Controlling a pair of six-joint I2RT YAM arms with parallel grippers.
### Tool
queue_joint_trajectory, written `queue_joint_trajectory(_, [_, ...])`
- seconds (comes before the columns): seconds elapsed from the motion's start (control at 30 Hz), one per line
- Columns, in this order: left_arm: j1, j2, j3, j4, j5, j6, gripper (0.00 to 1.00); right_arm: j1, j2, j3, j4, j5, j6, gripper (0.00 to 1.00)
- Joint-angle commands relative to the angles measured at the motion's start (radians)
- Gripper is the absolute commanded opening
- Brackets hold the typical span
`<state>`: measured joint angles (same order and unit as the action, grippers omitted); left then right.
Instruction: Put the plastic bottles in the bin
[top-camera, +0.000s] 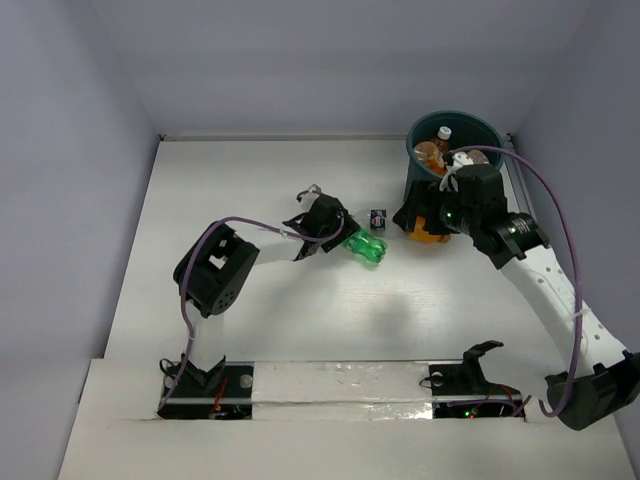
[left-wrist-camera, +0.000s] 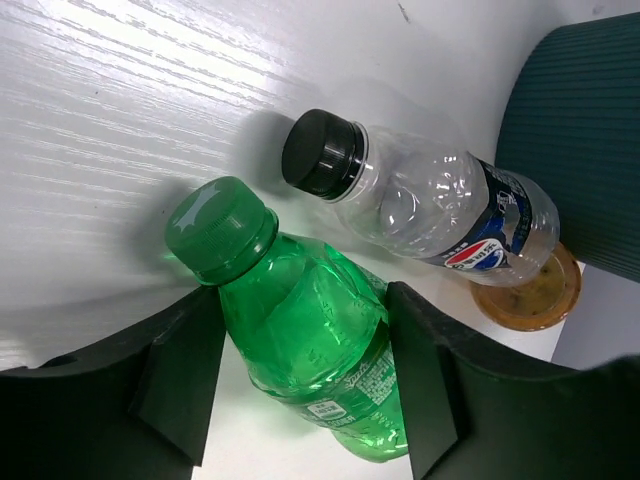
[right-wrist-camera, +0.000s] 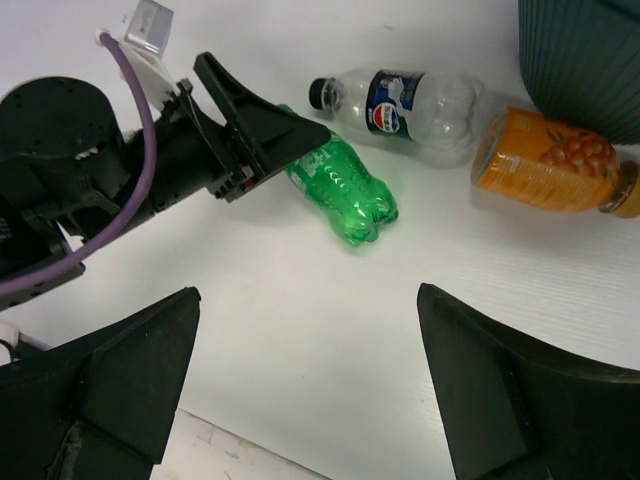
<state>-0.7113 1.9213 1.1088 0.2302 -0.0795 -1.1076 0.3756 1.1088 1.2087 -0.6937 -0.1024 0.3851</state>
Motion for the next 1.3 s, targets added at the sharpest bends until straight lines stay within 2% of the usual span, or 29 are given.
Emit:
queue_joint_trajectory(0.0, [0.007,-0.027,-0.036,-0.032,-0.039,0.055,0.52,0.016,-0.023,-0.038,0.066,-0.002,-0.005,0.95])
queue_joint_trajectory(0.07, [0.007,-0.042,-0.058,-0.034,-0.049,0.071,0.39,0.016,-0.014,-0.066,0.066,0.010,-0.012,0.95])
queue_joint_trajectory(0.13, [0.007,-0.054,-0.066,-0.045,-0.065,0.100,0.33,0.016,-0.003,-0.080,0.065,0.009,-0.017,0.95])
queue_joint_trajectory(0.33, [0.007,-0.152,-0.107,-0.072,-0.092,0.192,0.24,0.016,-0.003,-0.106,0.060,0.007,-0.032,0.94])
queue_joint_trajectory(0.47, [0.007,-0.272,-0.130,-0.100,-0.100,0.271,0.22,0.016,0.025,-0.098,0.045,0.076,-0.058,0.78])
queue_joint_trajectory(0.5, [0.007,-0.325,-0.133,-0.112,-0.100,0.300,0.22,0.016,0.057,-0.092,0.031,0.093,-0.063,0.70])
queue_joint_trajectory(0.6, [0.007,-0.427,-0.130,-0.146,-0.098,0.348,0.20,0.016,0.133,-0.071,0.031,0.142,-0.089,0.69])
queue_joint_trajectory(0.67, [0.007,-0.496,-0.119,-0.166,-0.092,0.362,0.20,0.016,0.172,-0.045,0.043,0.124,-0.123,0.71])
queue_joint_trajectory(0.73, [0.007,-0.539,-0.112,-0.192,-0.086,0.382,0.20,0.016,0.232,-0.020,0.062,0.101,-0.172,0.77])
queue_joint_trajectory(0.8, [0.007,-0.606,-0.101,-0.225,-0.082,0.393,0.20,0.016,0.275,0.038,0.065,0.005,-0.224,0.85])
queue_joint_trajectory(0.9, [0.018,-0.695,-0.092,-0.284,-0.078,0.413,0.20,0.025,0.368,0.130,0.024,-0.098,-0.349,0.87])
queue_joint_trajectory(1.13, [0.079,-0.901,-0.057,-0.448,-0.059,0.457,0.20,0.075,0.560,0.322,-0.021,-0.079,-0.501,0.91])
queue_joint_trajectory(1.23, [0.099,-0.961,-0.011,-0.534,-0.069,0.477,0.20,0.110,0.650,0.402,-0.049,-0.017,-0.543,0.91])
queue_joint_trajectory(1.27, [0.113,-0.985,0.015,-0.551,-0.074,0.482,0.20,0.121,0.675,0.425,-0.064,0.053,-0.555,0.91])
